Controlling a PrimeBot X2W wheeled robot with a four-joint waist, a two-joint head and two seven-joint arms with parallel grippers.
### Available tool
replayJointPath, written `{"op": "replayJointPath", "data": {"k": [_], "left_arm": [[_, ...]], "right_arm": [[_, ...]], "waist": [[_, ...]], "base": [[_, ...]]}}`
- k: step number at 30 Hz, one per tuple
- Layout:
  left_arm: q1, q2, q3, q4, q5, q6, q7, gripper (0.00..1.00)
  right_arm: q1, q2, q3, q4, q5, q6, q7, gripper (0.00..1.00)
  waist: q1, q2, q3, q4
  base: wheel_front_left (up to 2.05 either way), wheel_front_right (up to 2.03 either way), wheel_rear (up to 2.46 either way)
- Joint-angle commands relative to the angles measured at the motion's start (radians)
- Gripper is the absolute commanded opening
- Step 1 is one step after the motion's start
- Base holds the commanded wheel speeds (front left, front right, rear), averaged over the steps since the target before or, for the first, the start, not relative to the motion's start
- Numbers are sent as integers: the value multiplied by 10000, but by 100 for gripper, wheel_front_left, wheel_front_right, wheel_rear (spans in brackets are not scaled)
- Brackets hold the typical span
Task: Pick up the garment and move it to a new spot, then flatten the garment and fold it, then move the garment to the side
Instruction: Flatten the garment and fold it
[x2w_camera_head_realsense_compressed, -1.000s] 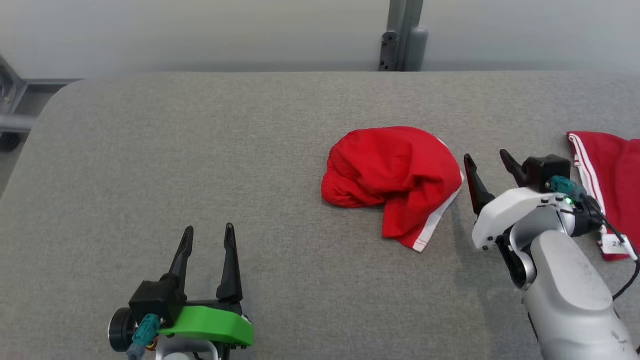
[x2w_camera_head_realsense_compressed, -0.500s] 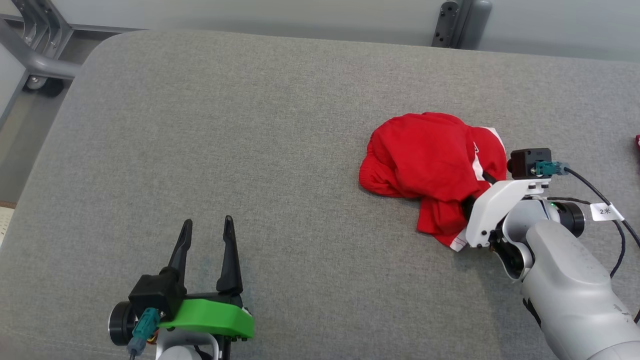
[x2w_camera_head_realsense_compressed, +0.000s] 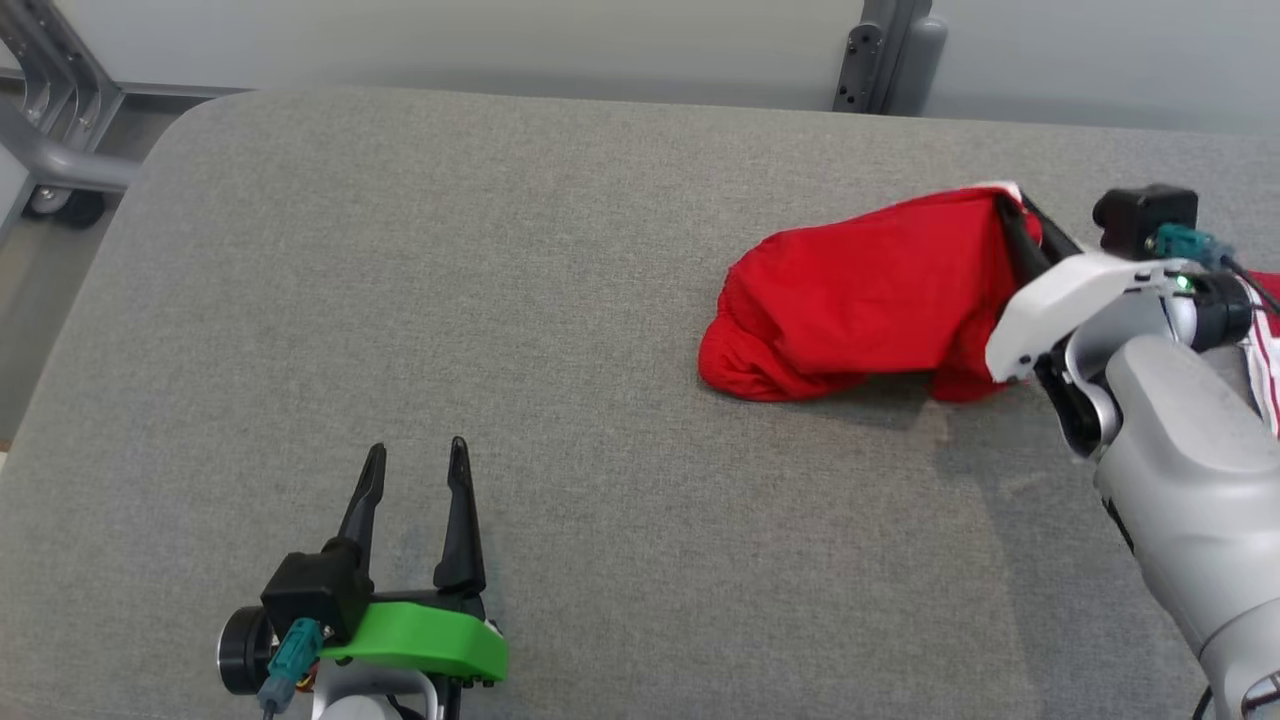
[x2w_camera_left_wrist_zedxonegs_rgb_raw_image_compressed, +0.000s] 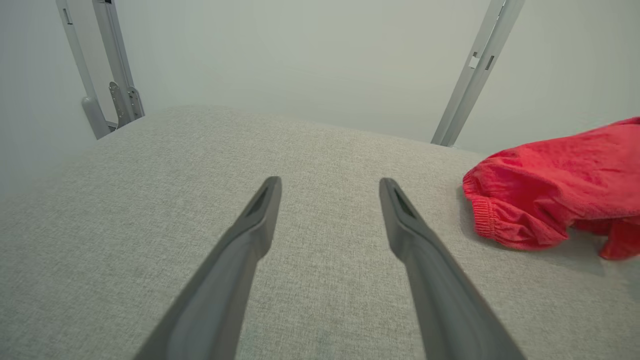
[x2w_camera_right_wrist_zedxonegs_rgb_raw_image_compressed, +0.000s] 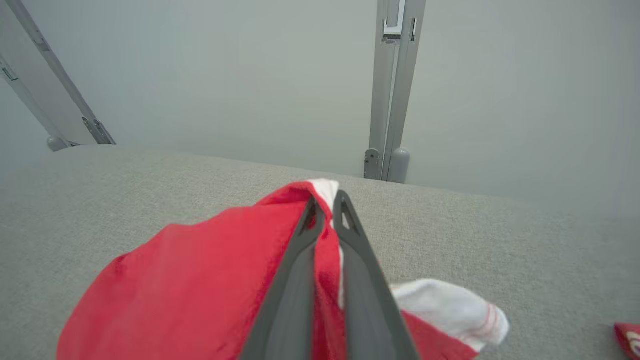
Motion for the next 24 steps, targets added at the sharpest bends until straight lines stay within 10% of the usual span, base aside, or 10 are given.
{"op": "replayJointPath", "data": {"k": [1, 24], "left_arm": [[98, -5, 22, 27, 113, -52, -32, 100], [498, 128, 89, -35, 70, 29, -32, 100]], "right_arm": [[-277, 19, 123, -85, -216, 0, -207, 0], [3924, 776, 3960, -2372, -69, 0, -717, 0]], "waist": [[0, -1, -134, -108], [0, -1, -617, -1146]], "base": [[0, 0, 0], [0, 0, 0]]}}
